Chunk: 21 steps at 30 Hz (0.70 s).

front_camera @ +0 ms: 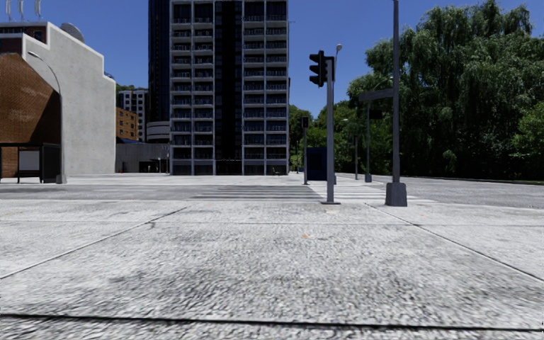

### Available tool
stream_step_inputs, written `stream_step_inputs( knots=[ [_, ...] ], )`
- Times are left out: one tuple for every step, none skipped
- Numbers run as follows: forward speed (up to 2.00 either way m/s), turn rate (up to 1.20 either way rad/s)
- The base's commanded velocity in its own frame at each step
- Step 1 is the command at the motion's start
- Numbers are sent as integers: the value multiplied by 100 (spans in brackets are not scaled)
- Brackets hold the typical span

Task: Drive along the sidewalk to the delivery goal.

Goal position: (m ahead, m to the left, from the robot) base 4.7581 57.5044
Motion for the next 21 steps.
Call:
stream_step_inputs(
  knots=[
    [200,0],
    [200,0],
    [200,0],
    [200,0],
    [200,0],
    [200,0],
    [200,0],
    [200,0],
    [200,0],
    [200,0],
    [200,0],
    [200,0],
    [200,0],
    [200,0],
    [200,0],
    [200,0],
    [200,0],
    [200,0],
    [200,0],
    [200,0],
    [200,0]
  ],
)
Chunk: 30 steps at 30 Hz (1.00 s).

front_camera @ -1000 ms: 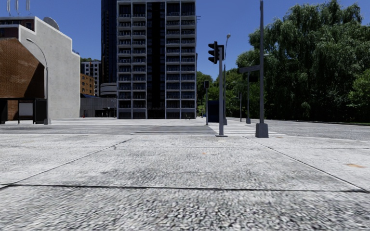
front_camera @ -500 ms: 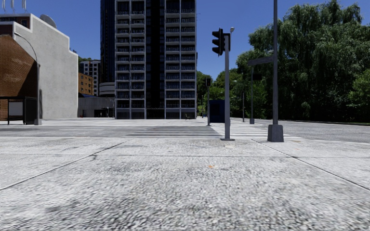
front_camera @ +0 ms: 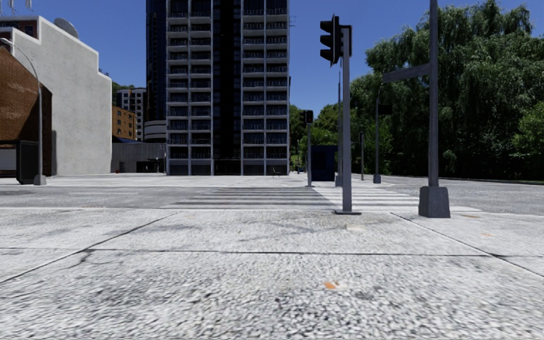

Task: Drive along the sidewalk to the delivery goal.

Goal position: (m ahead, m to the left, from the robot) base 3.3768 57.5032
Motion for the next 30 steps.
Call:
stream_step_inputs(
  knots=[
    [200,0],
    [200,0],
    [200,0],
    [200,0],
    [200,15],
    [200,29],
    [200,29],
    [200,47],
    [200,62],
    [200,69],
    [200,73],
    [200,73],
    [200,77],
    [200,82],
    [200,88],
    [200,91],
    [200,91],
    [200,92],
    [200,92],
    [200,92],
    [200,92],
    [200,92],
    [200,92],
    [200,92],
    [200,92],
    [200,92],
    [200,92],
    [200,92],
    [200,92],
    [200,92]
  ],
)
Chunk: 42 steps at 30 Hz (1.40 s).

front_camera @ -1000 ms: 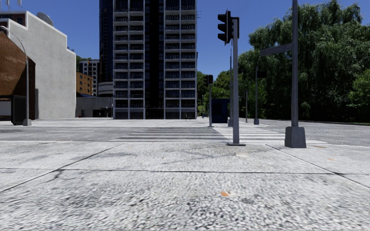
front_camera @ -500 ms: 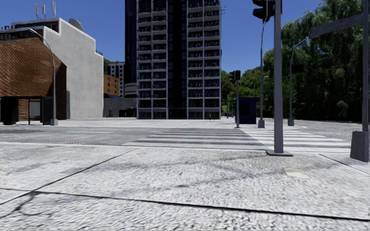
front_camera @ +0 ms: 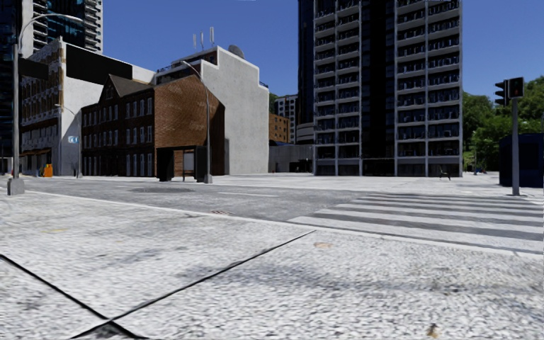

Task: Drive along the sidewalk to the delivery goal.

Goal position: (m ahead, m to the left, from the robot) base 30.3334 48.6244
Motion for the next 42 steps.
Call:
stream_step_inputs(
  knots=[
    [200,92],
    [200,92],
    [200,92],
    [200,92],
    [200,92],
    [200,92],
    [200,92],
    [200,92],
    [200,92],
    [200,92],
    [200,92],
    [200,92],
    [200,92],
    [200,92],
    [200,92],
    [200,92],
    [200,92],
    [200,92],
    [200,92],
    [200,92],
    [200,92],
    [200,92],
    [200,92],
    [200,91],
    [200,82],
    [200,70],
    [200,70],
    [200,0],
    [200,0],
    [200,0],
    [200,0],
    [200,0],
    [200,0],
    [200,0],
    [200,0],
    [200,0],
    [200,0],
    [200,0],
    [200,0],
    [200,0],
    [200,0],
    [200,0]
  ],
)
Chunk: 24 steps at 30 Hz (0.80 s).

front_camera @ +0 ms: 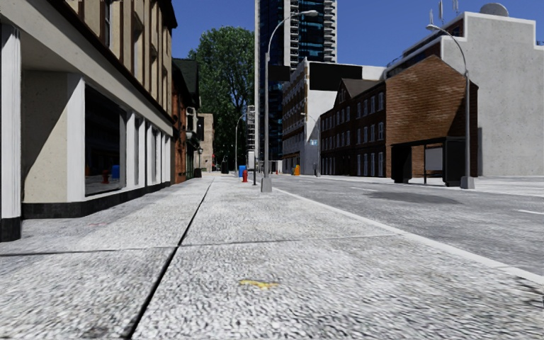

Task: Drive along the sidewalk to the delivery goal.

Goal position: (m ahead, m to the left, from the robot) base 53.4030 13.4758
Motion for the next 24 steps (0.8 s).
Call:
stream_step_inputs(
  knots=[
    [200,0],
    [200,0],
    [200,0],
    [200,1],
    [200,1],
    [200,27],
    [200,49],
    [200,60],
    [200,63],
    [200,63],
    [200,63],
    [200,17],
    [200,0],
    [200,0],
    [200,0],
    [200,0],
    [200,0],
    [200,0],
    [200,0],
    [200,0],
    [200,0],
    [200,0],
    [200,0],
    [200,11]
  ],
)
